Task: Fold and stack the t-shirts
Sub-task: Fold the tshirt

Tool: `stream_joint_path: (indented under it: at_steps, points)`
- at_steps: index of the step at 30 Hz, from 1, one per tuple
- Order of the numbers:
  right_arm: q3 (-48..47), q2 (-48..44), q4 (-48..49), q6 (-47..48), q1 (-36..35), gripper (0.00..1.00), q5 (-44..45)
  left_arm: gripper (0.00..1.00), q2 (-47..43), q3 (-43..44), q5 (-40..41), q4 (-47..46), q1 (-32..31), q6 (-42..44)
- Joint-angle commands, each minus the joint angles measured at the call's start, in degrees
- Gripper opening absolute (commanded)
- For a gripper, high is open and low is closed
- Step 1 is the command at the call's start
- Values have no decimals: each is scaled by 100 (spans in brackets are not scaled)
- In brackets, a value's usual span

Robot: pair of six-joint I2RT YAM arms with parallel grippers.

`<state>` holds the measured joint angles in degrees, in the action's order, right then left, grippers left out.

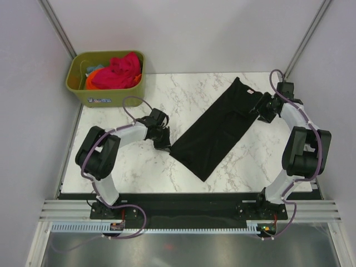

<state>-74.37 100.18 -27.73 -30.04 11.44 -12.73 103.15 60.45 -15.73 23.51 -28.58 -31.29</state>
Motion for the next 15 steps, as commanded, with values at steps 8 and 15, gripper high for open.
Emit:
stream_joint_path:
  at_steps: [8, 15]
  points:
    - [143, 220, 619, 464, 165, 54, -458, 2, -1841, -2132, 553, -92, -525, -825]
    - [-227, 1073, 1646, 245, 420, 39, -959, 24, -3046, -3178, 588, -329, -991, -1564]
